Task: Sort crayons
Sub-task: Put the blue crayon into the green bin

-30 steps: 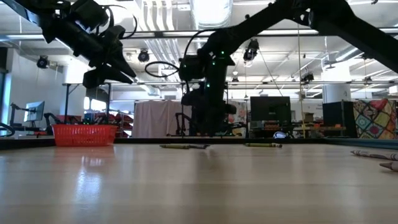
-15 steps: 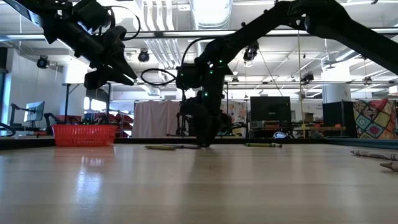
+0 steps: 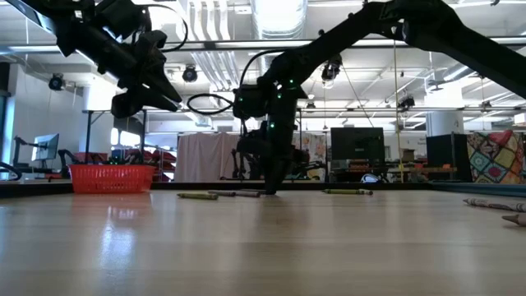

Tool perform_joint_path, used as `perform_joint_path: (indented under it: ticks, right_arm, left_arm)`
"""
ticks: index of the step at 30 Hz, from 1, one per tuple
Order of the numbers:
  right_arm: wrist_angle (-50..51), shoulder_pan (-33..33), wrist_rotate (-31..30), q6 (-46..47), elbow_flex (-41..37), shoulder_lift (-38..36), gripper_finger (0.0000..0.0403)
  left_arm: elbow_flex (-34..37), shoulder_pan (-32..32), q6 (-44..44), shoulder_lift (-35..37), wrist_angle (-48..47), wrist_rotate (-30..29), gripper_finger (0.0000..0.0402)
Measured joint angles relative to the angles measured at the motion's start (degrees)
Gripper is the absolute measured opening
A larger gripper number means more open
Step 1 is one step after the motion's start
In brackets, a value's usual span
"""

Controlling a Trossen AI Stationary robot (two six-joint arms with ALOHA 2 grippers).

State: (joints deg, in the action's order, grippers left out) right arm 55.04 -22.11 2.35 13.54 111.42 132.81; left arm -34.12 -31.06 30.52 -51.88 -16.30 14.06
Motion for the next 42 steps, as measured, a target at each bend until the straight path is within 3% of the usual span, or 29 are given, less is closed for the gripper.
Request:
perform_joint_path:
  ticks: [11,17,22,26,33,42]
  right_arm:
    - [5.7,1.8,1.7,2.8,-0.7,-5.1,0.0009]
    - [13.7,3.9,0.5,1.6,-4.2,-13.1,0.0009]
    - [13.3,8.1,1.2,6.0,-12.4,-22.8,0.0009]
    - [13.2,11.6,0.2,14.7,-20.2,-31.9,0.0009]
    - [13.8,23.1,1.2,35.3,-32.8,-47.8,0.0009]
    - [13.8,42.9,10.8,67.6,-46.7,-60.8,0.0009]
  left_arm:
    - [-4.0,1.6,-0.1,0.0,-1.1,0.0,0.0086]
    - [-4.5,1.8,0.0,-0.1,-0.8,-2.6,0.0086]
    - [-3.5,1.9,0.0,-2.2,-0.9,-3.1,0.0086]
    - [-3.2,2.9,-0.5,-6.0,0.9,-1.1,0.0086]
    - [-4.6,5.4,1.1,-17.1,12.6,0.5,0.0086]
    - [-20.0,8.0,-4.2,-35.8,10.5,0.5,0.0086]
